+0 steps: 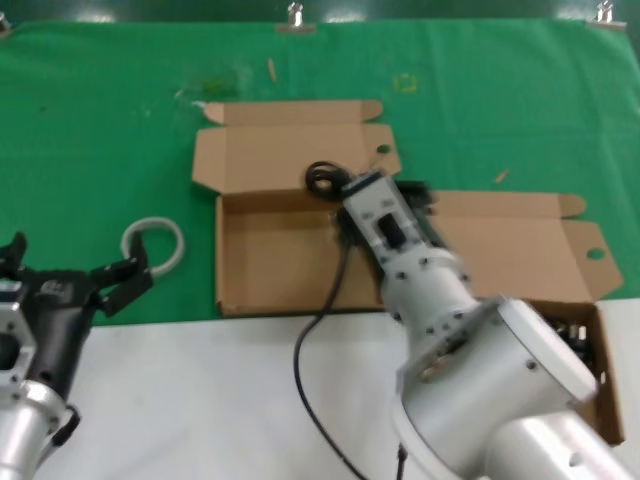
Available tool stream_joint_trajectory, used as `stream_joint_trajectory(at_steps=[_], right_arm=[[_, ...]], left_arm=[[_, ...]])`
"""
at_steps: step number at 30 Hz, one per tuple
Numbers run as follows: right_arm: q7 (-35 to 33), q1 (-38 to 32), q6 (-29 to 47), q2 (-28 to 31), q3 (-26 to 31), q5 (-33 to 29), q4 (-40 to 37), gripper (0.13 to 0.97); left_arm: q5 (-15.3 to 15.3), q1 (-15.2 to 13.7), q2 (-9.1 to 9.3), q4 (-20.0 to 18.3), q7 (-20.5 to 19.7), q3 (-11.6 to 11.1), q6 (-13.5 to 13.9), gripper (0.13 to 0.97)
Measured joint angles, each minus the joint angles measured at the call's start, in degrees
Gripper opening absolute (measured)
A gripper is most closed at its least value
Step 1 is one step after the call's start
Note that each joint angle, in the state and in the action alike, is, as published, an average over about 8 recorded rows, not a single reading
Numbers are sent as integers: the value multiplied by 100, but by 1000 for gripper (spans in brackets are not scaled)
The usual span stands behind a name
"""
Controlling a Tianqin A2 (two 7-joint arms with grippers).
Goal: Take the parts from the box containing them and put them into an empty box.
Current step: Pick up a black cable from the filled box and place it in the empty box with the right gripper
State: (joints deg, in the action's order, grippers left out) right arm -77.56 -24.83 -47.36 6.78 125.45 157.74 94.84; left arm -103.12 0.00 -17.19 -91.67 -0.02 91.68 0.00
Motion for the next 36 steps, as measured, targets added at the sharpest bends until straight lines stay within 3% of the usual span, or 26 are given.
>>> stream_joint_trajectory(at_steps=[11, 18, 24, 36], right_arm=[[1798, -1154, 1198, 25, 1575, 0, -1822, 138], [2626, -1551, 1587, 39, 2291, 0, -2437, 138], [2754, -1542, 1638, 49, 2330, 0, -2548, 138], [2299, -1025, 1427, 180, 1715, 0, -2174, 138]], left_arm=[[0, 0, 0, 0, 0, 0, 0, 965], [0, 0, 0, 0, 0, 0, 0, 965], [0, 0, 0, 0, 0, 0, 0, 965], [0, 0, 0, 0, 0, 0, 0, 965]])
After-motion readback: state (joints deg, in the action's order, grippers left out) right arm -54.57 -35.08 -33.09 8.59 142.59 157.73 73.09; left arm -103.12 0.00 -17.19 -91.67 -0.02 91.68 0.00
